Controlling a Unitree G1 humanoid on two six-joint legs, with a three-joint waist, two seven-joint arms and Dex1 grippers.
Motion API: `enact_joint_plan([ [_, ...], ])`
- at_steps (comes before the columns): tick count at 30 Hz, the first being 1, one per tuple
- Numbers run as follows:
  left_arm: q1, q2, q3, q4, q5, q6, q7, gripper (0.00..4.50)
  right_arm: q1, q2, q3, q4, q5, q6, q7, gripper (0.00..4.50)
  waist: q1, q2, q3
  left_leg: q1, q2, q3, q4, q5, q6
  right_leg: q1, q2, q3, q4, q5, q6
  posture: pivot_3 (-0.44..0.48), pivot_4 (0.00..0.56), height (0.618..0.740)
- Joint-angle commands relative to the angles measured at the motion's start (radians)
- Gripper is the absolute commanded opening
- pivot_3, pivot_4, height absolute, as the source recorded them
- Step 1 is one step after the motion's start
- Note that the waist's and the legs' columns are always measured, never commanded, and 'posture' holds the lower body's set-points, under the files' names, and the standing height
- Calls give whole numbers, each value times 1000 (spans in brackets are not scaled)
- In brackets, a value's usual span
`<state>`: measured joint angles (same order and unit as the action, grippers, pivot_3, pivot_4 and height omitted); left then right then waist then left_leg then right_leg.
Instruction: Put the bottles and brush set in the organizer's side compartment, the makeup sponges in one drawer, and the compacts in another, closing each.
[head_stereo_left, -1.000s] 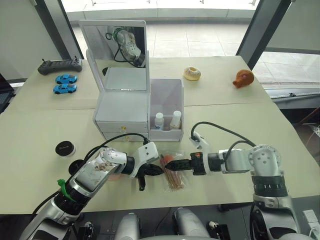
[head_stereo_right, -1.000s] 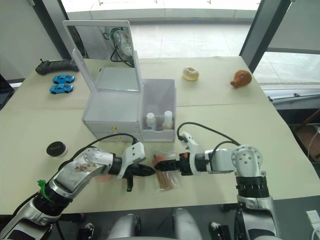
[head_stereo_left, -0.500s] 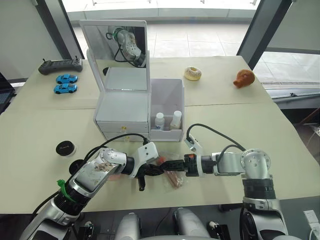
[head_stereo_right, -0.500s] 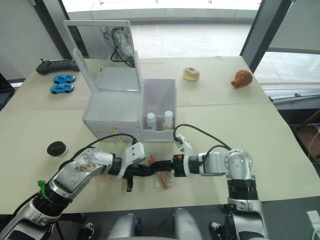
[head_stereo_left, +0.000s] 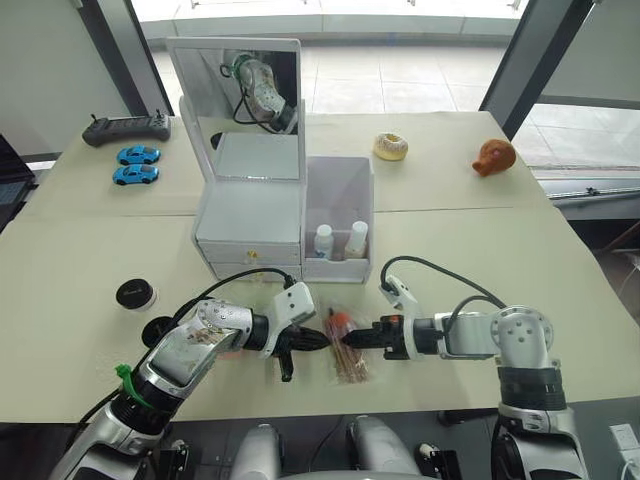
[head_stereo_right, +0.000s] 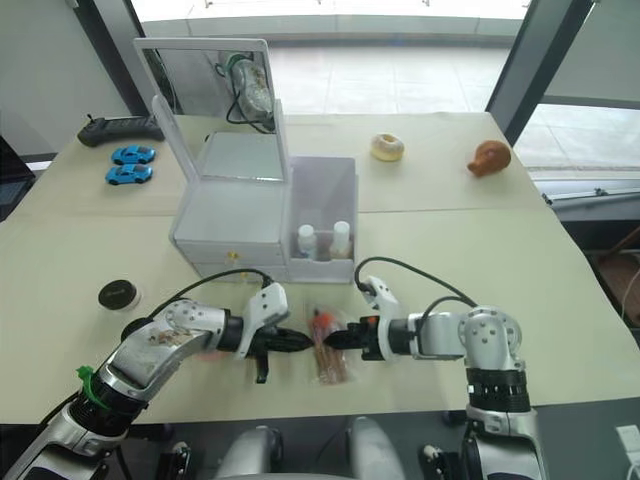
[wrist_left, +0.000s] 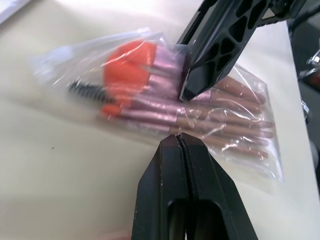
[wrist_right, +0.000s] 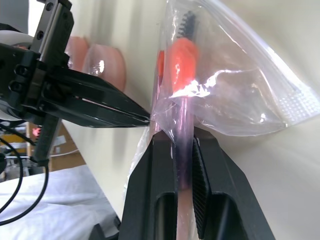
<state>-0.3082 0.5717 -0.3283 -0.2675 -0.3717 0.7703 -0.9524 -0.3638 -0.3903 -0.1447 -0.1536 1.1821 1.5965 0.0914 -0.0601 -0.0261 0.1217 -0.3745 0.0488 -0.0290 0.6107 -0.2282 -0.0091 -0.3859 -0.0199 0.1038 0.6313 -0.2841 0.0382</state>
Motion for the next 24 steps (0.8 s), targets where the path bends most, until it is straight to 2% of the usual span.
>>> enact_joint_plan([
  [1, -16, 4, 101, -70, -97, 20, -23, 0, -6, -73, -89, -154, 73, -35, 87, 73, 1, 0, 1, -1, 0, 0, 0, 0, 0, 0, 0, 0, 0, 0, 0, 0, 150, 740],
  [3, -32, 10, 143, -131, -171, 64, -35, 0, -9, -128, -112, -233, 101, -64, 150, 73, 2, 0, 1, -1, 0, 0, 0, 0, 0, 0, 0, 0, -1, 0, 0, 0, 150, 740],
  [5, -42, 11, 188, -189, -257, 110, -41, 0, -2, -123, -172, -296, 140, -168, 209, 73, 1, 0, 1, -1, 0, 0, -1, 0, 0, 0, 0, 0, -1, 0, 0, 0, 150, 740],
  [8, -33, 34, 274, -260, -381, 169, -40, 0, -27, -181, -213, -411, 111, -322, 345, 73, -3, 2, 3, 0, 0, 0, -1, 0, 0, 1, 0, 0, -1, 0, 1, 0, 150, 740],
  [9, -28, 47, 301, -273, -407, 180, -35, 0, -40, -209, -214, -433, 89, -366, 392, 73, -4, 3, 3, 0, 0, 0, -1, 0, 0, 1, 0, 0, -1, 0, 1, 0, 150, 740],
  [11, -19, 84, 407, -268, -537, 270, -16, 0, -120, -240, -216, -414, 75, -449, 471, 73, -7, 3, 5, 1, 0, 0, -1, 0, 0, 1, 0, 0, -1, 0, 1, 0, 150, 740],
  [14, 42, 175, 549, -264, -605, 301, -18, 0, -281, -249, -172, -278, 77, -486, 520, 73, -16, 3, 9, 4, 1, 0, -2, 0, 0, 1, 1, 1, -1, 0, 1, 0, 150, 740],
  [17, 113, 244, 651, -269, -588, 260, -9, 0, -404, -250, -91, -151, -71, -608, 608, 73, -9, 3, 10, 6, 1, -2, -3, 0, 0, 1, 3, 2, -1, 0, 0, 0, 150, 740],
  [19, 122, 252, 719, -269, -637, 263, 27, 0, -477, -245, -21, -52, -187, -696, 665, 73, 0, 2, 10, 5, 1, -1, -3, 0, 0, 0, 3, 2, -2, 0, 0, 0, 150, 740],
  [21, 94, 248, 797, -285, -709, 267, 91, 0, -579, -209, 82, 136, -349, -823, 710, 73, 0, 1, 11, 5, 0, -1, -2, 0, 0, 0, 1, 2, -2, 0, 0, 0, 150, 740],
  [24, 47, 245, 843, -302, -770, 258, 191, 0, -673, -153, 182, 367, -533, -988, 754, 73, -1, -1, 12, 5, 0, 1, -3, 0, 0, 0, 0, 2, -3, 3, -2, 0, 150, 740],
])
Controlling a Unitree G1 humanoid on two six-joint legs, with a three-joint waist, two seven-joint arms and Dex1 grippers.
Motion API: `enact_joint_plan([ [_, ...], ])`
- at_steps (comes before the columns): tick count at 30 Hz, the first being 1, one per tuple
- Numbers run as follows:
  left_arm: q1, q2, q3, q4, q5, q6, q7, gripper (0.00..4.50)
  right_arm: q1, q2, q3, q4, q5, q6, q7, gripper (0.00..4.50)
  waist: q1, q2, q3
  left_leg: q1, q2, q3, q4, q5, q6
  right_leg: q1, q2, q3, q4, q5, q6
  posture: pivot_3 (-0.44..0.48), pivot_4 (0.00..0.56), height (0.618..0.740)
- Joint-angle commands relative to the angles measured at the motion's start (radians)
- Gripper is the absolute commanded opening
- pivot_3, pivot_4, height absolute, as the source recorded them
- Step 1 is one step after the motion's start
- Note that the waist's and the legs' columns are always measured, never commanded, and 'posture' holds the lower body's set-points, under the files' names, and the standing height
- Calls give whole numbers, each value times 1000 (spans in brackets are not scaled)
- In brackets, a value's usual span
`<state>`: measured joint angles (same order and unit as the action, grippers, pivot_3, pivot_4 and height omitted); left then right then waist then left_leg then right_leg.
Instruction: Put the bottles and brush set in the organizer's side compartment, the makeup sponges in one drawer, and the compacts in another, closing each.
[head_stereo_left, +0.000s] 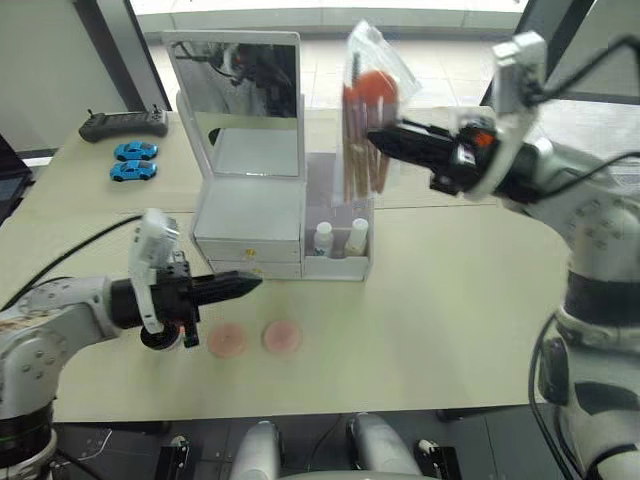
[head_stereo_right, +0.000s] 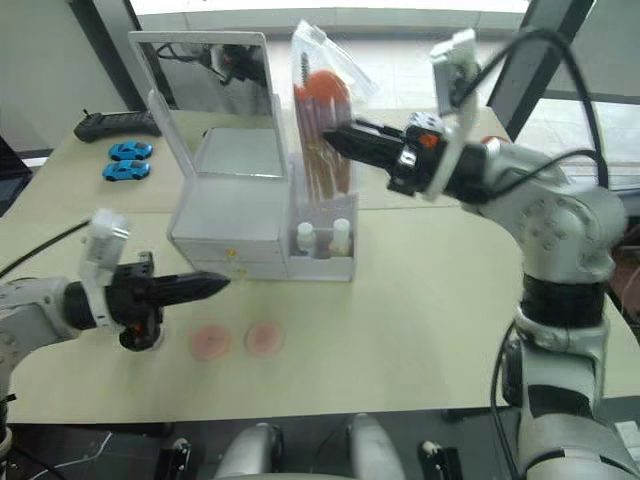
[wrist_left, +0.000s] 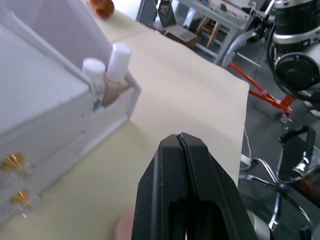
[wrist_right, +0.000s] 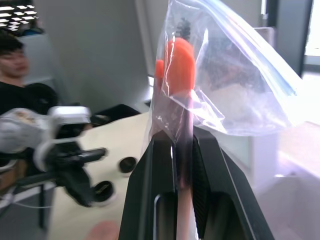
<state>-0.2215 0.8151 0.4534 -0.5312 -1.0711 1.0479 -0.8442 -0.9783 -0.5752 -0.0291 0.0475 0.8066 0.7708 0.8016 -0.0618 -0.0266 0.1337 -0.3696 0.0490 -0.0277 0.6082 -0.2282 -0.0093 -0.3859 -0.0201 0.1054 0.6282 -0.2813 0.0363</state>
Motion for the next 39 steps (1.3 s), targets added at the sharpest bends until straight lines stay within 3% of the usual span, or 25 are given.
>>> enact_joint_plan([
  [1, -55, 2, 69, -43, -88, -24, 115, 0, -86, 55, 83, 240, -203, -206, 47, 73, 1, 0, 0, 1, 0, 0, 0, 0, 0, 1, 0, 0, 0, 0, 0, 0, 150, 740],
  [7, -79, -61, 20, -122, -180, -59, 324, 0, -215, 196, 57, 620, -351, -413, 13, 73, 0, 0, 0, -1, -1, 0, 0, 1, -1, 0, -1, 1, 1, 7, -8, 0, 150, 740],
  [12, -76, -93, -49, -152, -169, -93, 431, 0, -241, 263, 19, 763, -399, -487, -5, 73, -1, 0, 0, -1, -1, -1, 0, 1, -2, 0, -1, 0, 2, 9, -9, 0, 150, 740],
  [18, -92, -92, -146, -149, -129, -112, 472, 0, -156, 319, 26, 730, -438, -460, -4, 73, -5, 0, 0, -1, -1, -1, 0, 1, -2, 0, 0, 0, 2, 9, -9, 0, 150, 740],
  [30, -136, -91, -210, -120, -103, -122, 460, 0, -78, 332, 33, 632, -499, -390, -32, 73, -6, 1, 0, -1, -1, -2, 0, 2, -3, 0, 0, 0, 2, 9, -9, 0, 150, 740],
  [34, -140, -87, -219, -105, -85, -126, 452, 0, -72, 312, 12, 541, -475, -303, -30, 1409, -5, 1, 0, -1, -2, -2, 0, 2, -3, 0, 0, 0, 2, 9, -9, 0, 150, 740],
  [39, -141, -79, -219, -95, -71, -130, 431, 0, -44, 269, -47, 302, -376, -67, -60, 3128, -3, 1, 0, -1, -2, -2, 0, 2, -3, 0, 0, 0, 2, 9, -9, 0, 150, 740],
])
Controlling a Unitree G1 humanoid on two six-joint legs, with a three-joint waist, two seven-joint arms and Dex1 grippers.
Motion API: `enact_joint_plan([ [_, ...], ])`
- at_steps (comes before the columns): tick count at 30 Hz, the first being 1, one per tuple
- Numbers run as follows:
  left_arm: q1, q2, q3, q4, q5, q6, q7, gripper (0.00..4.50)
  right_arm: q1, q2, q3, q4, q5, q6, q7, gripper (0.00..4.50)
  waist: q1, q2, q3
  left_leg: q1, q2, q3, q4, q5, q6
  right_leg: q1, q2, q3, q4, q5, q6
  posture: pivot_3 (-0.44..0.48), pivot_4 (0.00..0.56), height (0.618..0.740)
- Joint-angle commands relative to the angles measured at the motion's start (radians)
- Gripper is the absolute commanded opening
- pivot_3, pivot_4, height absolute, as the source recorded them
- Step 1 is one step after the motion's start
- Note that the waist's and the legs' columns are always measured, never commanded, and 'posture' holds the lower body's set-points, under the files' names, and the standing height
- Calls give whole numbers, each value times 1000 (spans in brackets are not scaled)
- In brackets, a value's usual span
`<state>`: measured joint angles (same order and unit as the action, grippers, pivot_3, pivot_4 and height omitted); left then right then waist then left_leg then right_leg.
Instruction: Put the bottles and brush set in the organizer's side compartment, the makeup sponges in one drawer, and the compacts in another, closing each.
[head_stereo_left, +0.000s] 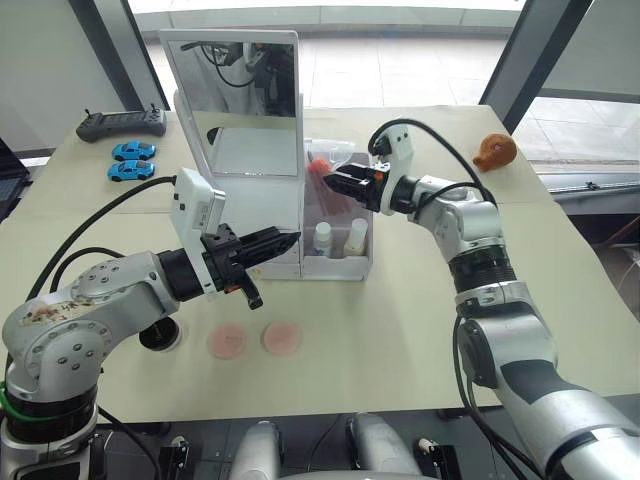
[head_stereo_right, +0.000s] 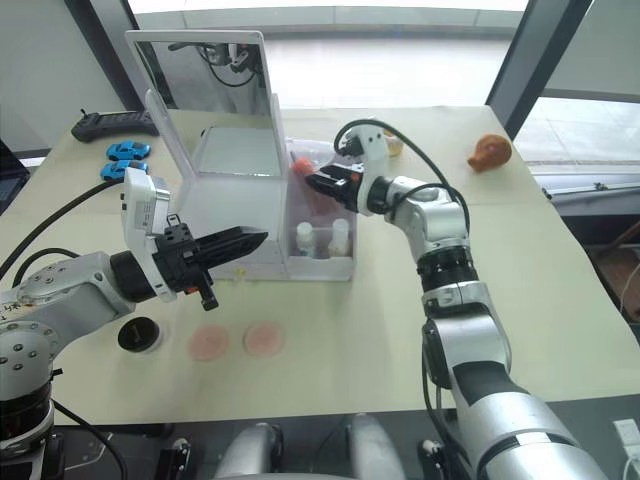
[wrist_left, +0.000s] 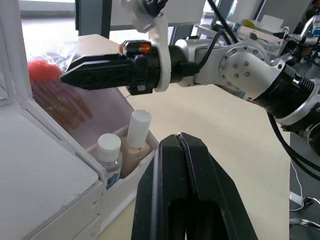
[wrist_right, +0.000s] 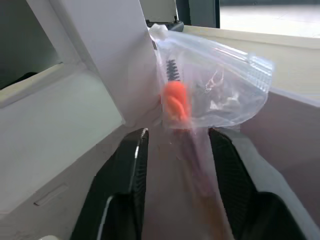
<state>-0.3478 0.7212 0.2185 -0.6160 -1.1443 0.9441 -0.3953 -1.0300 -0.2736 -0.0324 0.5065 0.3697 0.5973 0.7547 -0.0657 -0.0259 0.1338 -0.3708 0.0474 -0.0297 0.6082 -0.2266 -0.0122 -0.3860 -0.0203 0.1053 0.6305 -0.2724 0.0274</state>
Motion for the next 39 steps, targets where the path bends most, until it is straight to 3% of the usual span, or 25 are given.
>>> enact_joint_plan([
  [1, -14, 16, 15, -7, 6, -29, -23, 0, 14, -47, -45, -197, 66, 131, -19, 3491, 3, 0, 0, 0, 0, 0, 0, 0, 0, 0, 0, 0, 0, 0, 0, 0, 150, 740],
  [4, -16, 18, 11, 2, 17, -35, -35, 0, 24, -80, -34, -268, 57, 163, -38, 4467, 2, 0, 0, 0, 0, 0, 0, 0, 0, 0, 0, 0, -1, 0, 0, 0, 150, 740],
  [8, -28, 18, 2, 17, 34, -42, -55, 0, 23, -96, -36, -312, 75, 203, -39, 4467, -1, 0, 0, 0, 0, 0, 0, 0, 0, 0, 0, 0, 0, 0, 0, 0, 150, 740],
  [17, -37, 29, 7, 37, 67, -51, -87, 0, 3, -147, 121, -291, -67, -3, 68, 4467, -1, 0, 0, 0, 0, 0, 0, 0, 0, 0, 0, 0, -1, 0, 1, 0, 150, 740],
  [25, -26, 37, 22, 47, 92, -56, -104, 0, -23, -126, 253, -245, -146, -104, 200, 1878, -1, 0, 0, 0, 0, 0, 0, 0, 0, 0, 0, 0, 0, 0, 1, 0, 150, 740],
  [30, -26, 32, 19, 44, 99, -58, -103, 0, -68, -101, 311, -89, -236, -194, 217, 171, 0, 0, 0, 0, 0, 0, 0, 0, 0, 0, 0, 0, 0, 0, 1, 0, 150, 740],
  [37, -32, 22, 10, 53, 120, -56, -96, 0, -127, -74, 318, 86, -327, -301, 183, 47, -1, 0, 0, 0, 0, 0, 0, 0, 0, 0, 0, 0, 0, 0, 0, 0, 150, 740],
  [39, -36, 19, 8, 54, 127, -56, -99, 0, -162, -81, 314, 165, -381, -361, 114, 47, -2, 0, 0, 0, 0, 0, 0, 0, 0, 0, 0, 0, 0, 0, 0, 0, 150, 740],
])
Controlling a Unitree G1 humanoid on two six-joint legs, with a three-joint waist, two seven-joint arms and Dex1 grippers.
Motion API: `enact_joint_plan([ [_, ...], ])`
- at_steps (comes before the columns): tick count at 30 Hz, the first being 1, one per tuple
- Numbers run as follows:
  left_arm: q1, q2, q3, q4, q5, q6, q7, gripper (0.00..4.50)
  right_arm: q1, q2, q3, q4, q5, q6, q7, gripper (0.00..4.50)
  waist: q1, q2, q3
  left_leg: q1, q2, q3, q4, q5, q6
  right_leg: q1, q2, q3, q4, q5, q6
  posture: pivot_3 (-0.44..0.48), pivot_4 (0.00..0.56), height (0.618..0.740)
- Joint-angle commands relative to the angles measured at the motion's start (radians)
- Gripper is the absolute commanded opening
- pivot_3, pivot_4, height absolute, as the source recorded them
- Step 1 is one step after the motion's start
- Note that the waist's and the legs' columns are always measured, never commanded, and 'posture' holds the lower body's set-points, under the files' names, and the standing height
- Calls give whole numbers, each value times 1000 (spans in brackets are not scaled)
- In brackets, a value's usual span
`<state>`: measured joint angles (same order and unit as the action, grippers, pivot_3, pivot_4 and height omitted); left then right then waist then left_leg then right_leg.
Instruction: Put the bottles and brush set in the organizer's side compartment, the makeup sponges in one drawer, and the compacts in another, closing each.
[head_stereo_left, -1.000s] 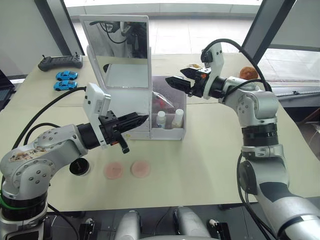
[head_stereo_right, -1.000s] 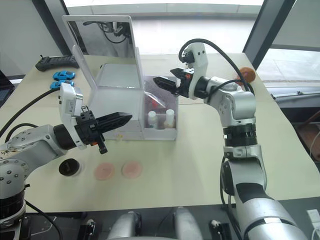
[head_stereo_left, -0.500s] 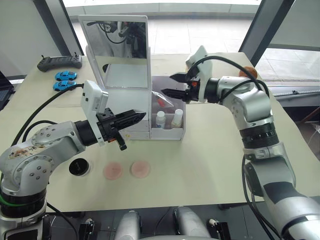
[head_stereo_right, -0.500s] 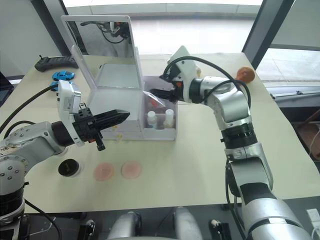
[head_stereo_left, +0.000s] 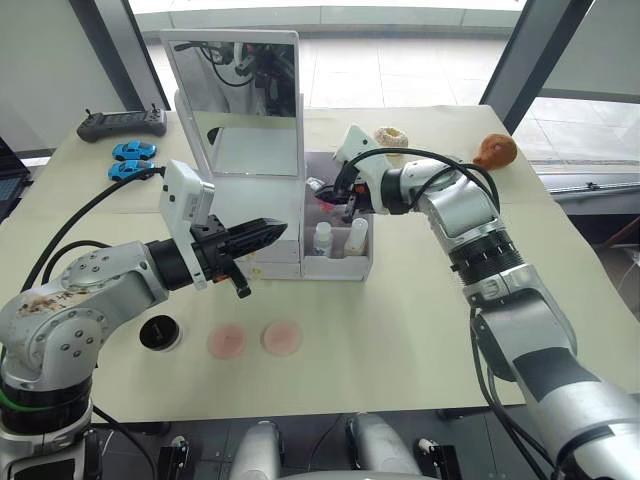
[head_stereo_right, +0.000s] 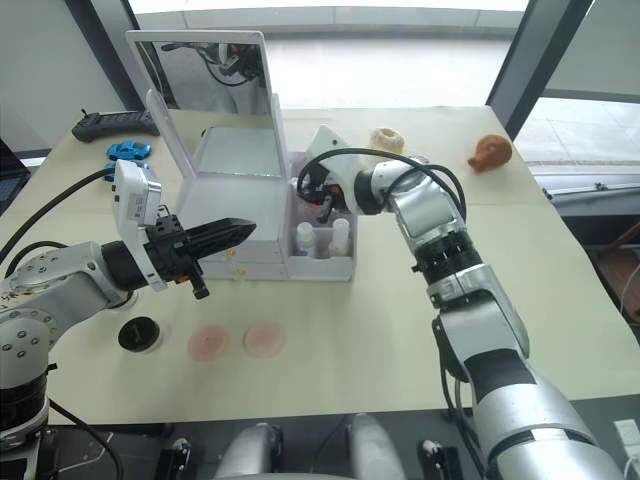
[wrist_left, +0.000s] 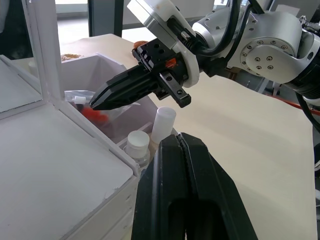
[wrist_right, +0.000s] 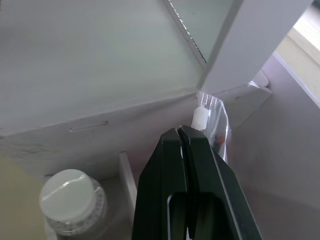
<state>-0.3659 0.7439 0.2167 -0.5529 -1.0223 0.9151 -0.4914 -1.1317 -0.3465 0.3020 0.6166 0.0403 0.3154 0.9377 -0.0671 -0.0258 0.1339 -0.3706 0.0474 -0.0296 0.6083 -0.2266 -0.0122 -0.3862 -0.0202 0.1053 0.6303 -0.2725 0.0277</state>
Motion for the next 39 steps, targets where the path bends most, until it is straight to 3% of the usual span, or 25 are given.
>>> enact_joint_plan([
  [1, -19, -5, 8, -7, 9, -28, -5, 0, -78, -11, -19, 95, -78, -108, -101, 47, 0, 0, 0, 0, 0, 0, 0, 0, 0, 0, 0, 0, 0, 0, 0, 0, 150, 740],
  [7, -33, -22, -15, -2, 28, -29, -14, 0, -170, 1, -4, 327, -192, -252, -237, 47, -1, 0, 0, 0, 0, 0, 0, 0, 0, 0, 0, 0, 0, 0, 0, 0, 150, 740],
  [12, -41, -28, -28, 3, 45, -31, -31, 0, -203, 11, 5, 424, -253, -322, -279, 47, -2, 0, 0, 0, 0, 0, 0, 0, 0, 0, 0, 0, 0, 0, 0, 0, 150, 740],
  [20, -56, -47, -52, 15, 74, -34, -52, 0, -203, 11, 20, 448, -302, -332, -198, 47, -2, 0, 0, 0, 0, 0, 0, 0, 0, 0, 0, 0, 1, 0, 0, 0, 150, 740],
  [32, -68, -72, -61, 17, 104, -33, -71, 0, -171, 30, 19, 369, -297, -285, -47, 47, -1, 0, 0, 0, -1, -1, 0, 0, 0, 1, -1, 0, 1, 0, 0, 0, 150, 740],
  [39, -70, -71, -54, 14, 116, -33, -63, 0, -153, -57, -92, 96, -163, -185, 89, 47, -1, 0, 0, 0, -1, -1, 0, 0, -1, 1, -1, 0, 1, 0, 0, 0, 150, 740],
])
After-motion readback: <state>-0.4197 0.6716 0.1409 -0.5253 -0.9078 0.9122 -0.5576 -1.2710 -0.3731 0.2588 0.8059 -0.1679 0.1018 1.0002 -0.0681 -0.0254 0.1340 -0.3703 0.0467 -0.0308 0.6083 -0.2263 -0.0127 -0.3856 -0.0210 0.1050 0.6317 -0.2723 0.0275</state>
